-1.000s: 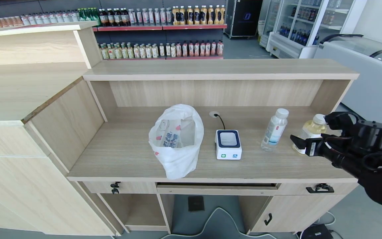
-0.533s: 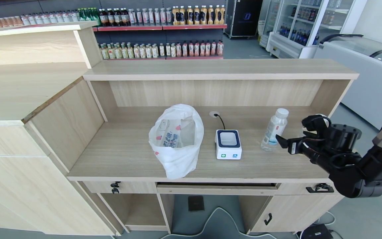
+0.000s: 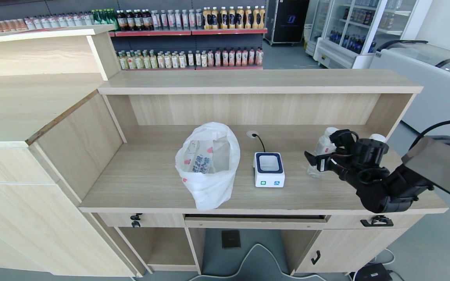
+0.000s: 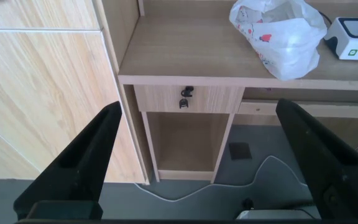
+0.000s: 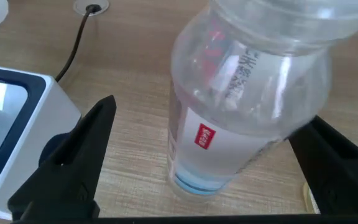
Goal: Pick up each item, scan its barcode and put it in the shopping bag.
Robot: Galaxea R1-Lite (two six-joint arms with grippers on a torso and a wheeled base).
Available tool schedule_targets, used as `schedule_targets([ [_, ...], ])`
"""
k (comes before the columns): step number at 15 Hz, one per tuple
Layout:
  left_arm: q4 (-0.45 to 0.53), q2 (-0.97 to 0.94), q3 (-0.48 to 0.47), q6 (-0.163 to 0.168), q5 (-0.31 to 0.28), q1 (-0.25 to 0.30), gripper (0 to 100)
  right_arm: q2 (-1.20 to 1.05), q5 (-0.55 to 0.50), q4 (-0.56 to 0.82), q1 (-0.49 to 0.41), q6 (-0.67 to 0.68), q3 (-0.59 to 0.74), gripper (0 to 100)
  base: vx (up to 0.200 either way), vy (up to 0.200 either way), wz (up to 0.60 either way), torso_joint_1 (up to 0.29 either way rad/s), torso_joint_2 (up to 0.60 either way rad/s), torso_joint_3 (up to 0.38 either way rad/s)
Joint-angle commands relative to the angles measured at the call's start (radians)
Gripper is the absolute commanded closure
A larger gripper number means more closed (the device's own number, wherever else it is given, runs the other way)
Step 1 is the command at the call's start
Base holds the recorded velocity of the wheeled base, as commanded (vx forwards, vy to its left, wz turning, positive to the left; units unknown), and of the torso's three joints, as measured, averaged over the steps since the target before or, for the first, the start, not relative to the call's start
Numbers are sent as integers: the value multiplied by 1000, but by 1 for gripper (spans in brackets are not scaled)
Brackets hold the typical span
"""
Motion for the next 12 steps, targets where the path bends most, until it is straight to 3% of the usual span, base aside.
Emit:
schedule_targets([
  [1,0,0,0,0,0,0,0,42,3,15,14,0,-58,0,0,0,0,0,0,0],
  [6,1,0,0,0,0,0,0,91,6,29,31,1,-124,0,0,0,0,0,0,0],
  [10,1,0,0,0,0,0,0,91,101,31,21,3,-145,0,0,0,0,0,0,0],
  [11,1,0,0,0,0,0,0,87,123,38,7,3,-151,100,0,0,0,0,0,0],
  [12,0,0,0,0,0,0,0,79,129,55,-1,3,-161,100,0,0,0,0,0,0],
])
